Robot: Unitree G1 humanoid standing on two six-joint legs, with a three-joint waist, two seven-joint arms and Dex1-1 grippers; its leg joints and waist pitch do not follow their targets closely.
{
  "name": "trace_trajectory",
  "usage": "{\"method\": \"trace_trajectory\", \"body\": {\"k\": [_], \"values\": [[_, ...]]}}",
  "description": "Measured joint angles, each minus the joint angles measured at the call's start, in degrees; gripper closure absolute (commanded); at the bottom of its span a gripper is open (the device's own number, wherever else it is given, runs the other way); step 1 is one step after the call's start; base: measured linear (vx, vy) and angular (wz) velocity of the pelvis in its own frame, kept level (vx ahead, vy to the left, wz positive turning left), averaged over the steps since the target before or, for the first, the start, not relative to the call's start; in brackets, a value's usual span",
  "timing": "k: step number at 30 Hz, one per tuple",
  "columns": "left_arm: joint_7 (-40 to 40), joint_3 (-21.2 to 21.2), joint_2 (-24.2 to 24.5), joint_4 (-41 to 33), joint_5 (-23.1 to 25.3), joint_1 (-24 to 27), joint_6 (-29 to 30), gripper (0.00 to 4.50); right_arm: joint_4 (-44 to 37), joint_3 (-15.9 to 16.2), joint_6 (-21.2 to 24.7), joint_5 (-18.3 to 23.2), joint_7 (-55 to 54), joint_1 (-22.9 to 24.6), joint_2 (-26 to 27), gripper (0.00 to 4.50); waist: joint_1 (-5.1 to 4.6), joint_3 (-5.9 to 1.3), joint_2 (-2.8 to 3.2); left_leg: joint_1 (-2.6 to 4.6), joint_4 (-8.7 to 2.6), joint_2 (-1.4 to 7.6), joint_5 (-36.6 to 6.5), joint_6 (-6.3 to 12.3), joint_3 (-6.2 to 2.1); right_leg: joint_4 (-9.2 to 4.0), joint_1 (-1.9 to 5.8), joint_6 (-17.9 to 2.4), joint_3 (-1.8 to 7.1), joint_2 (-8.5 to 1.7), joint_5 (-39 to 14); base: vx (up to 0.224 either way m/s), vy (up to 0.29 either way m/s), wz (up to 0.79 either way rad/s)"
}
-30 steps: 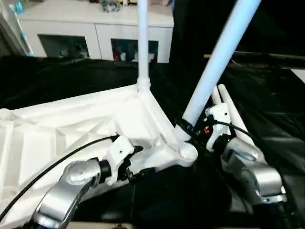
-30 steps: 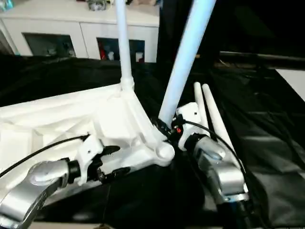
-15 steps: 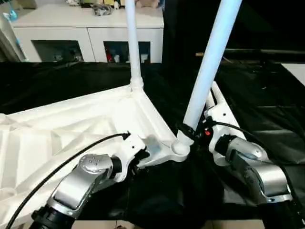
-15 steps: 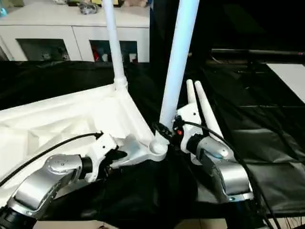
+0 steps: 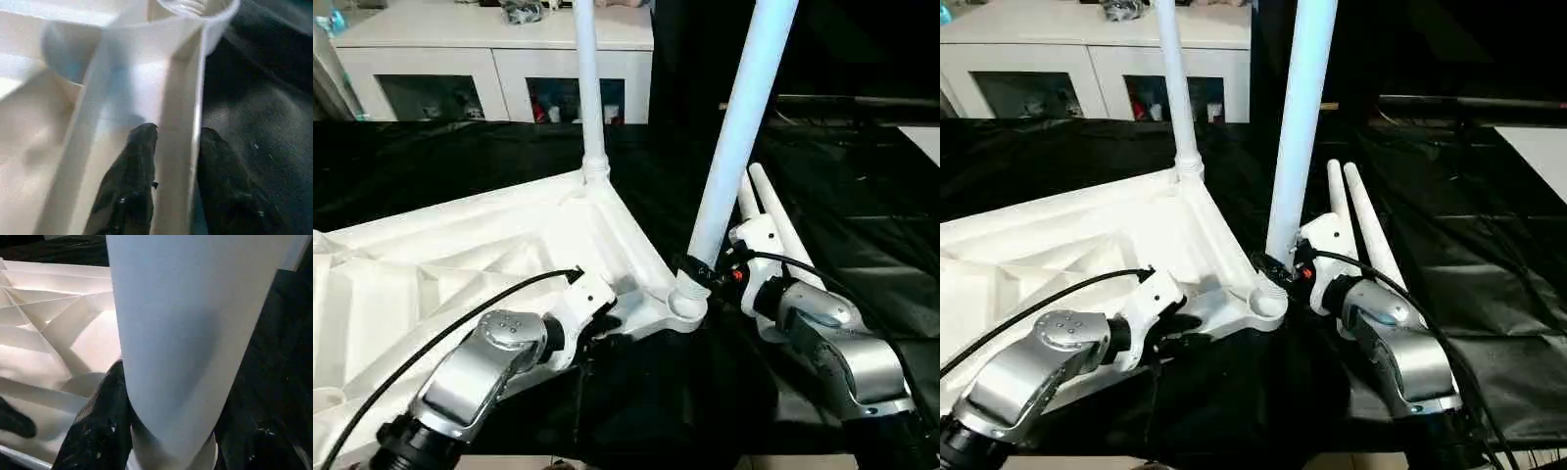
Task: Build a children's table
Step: Insert table leg to table base
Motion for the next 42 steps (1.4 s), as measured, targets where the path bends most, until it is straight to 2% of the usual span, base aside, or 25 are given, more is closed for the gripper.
{"method": "trace_trajectory", "body": {"k": [2, 4, 6, 14, 19, 23, 26, 31, 36, 42], "values": [[-0.58, -0.66, 0.49, -0.68, -0.05, 0.0, 0.5, 3.43, 0.0, 0.0, 0.0, -0.01, 0.01, 0.0, -0.05, 2.64, 0.01, 0.0, 0.0, 0.0, 0.0, 0.0, 0.0, 0.0, 0.03, -0.01, 0.0, 0.0, 0.03, 0.0, 0.0, 0.0, 0.0, 0.0], [-0.86, -1.31, 1.13, -1.42, -0.03, 0.0, 1.03, 3.5, 0.0, 0.0, 0.0, -0.01, 0.01, 0.0, -0.05, 2.64, 0.01, 0.0, 0.0, 0.01, 0.0, 0.0, 0.0, 0.0, 0.05, -0.01, 0.0, 0.0, 0.05, 0.0, 0.0, 0.0, 0.0, 0.0], [-0.89, -1.46, 1.4, -1.84, -0.03, 0.0, 1.52, 3.79, 0.0, 0.0, 0.0, -0.01, -0.01, 0.0, -0.05, 2.64, 0.0, 0.0, 0.0, 0.02, 0.0, 0.0, 0.0, 0.0, 0.07, -0.01, -0.01, 0.0, 0.07, 0.0, 0.0, 0.0, 0.0, 0.0], [-0.55, -1.25, 1.8, -1.9, -0.02, -0.17, 2.03, 4.45, 0.0, -0.01, 0.02, 0.02, -0.04, -0.02, 0.14, 2.64, -0.03, 0.03, -0.05, 0.02, 0.0, 0.0, 0.0, 0.0, 0.11, -0.03, -0.02, 0.0, 0.11, 0.0, 0.0, 0.0, 0.0, 0.0], [-0.22, -1.22, 1.88, -2.24, -0.02, 0.67, 0.93, 4.48, -0.01, -0.32, 0.58, 0.36, -0.23, -0.03, 0.97, 2.64, -0.33, 0.03, -0.1, 0.03, -0.01, 0.01, -0.01, 0.01, 0.17, -0.04, -0.05, 0.0, 0.18, 0.0, 0.0, 0.0, 0.0, 0.0], [0.4, -0.49, 1.84, -1.99, 0.15, 2.13, -1.52, 4.5, 1.06, -1.17, 1.96, 3.08, -0.59, -0.87, 3.45, 2.64, -0.57, -0.04, 0.01, 0.11, -0.06, 0.02, -0.01, 0.01, 0.2, -0.01, -0.06, 0.01, 0.21, 0.01, 0.0, 0.0, 0.0, 0.0], [1.67, 1.39, 0.98, 1.83, 0.49, 1.83, -6.04, 4.5, 5.25, -2.46, 1.35, 4.02, -0.66, -4.07, 5.57, 2.64, -0.89, -0.04, 0.04, 0.19, -0.06, 0.02, -0.01, -0.01, 0.22, 0.11, -0.09, -0.01, 0.21, 0.01, 0.08, 0.0, 0.0, 0.0], [2.82, 4.48, 1.94, 7.6, 0.98, -0.6, -8.84, 4.5, 12.79, -1.63, -0.99, 3.7, 1.63, -8.03, 6.73, 2.64, -1.78, 0.08, -0.18, 0.21, -0.06, 0.08, 0.01, -0.06, 0.21, 0.31, -0.22, -0.04, 0.18, 0.01, 0.15, 0.0, 0.0, 0.0], [-0.15, 4.67, 3.87, 10.18, 1.1, -2.04, -11.58, 4.5, 20.07, 0.41, -4.24, 2.43, 5.2, -13.07, 7.01, 2.64, -1.55, 0.04, -0.31, 0.01, -0.06, 0.1, 0.03, -0.06, 0.27, 0.23, -0.35, -0.05, 0.18, 0.0, 0.12, 0.0, 0.0, 0.0], [-3.93, 4.22, 5.6, 10.54, 1.01, -2.17, -13.87, 4.5, 30.68, 0.28, -8.45, 1.11, 6.8, -19.35, 8.01, 2.64, -1.2, 0.06, -0.62, -0.16, -0.01, 0.22, 0.05, -0.02, 0.48, 0.22, -0.55, -0.11, 0.19, 0.0, 0.08, 0.0, 0.0, 0.0]]}}
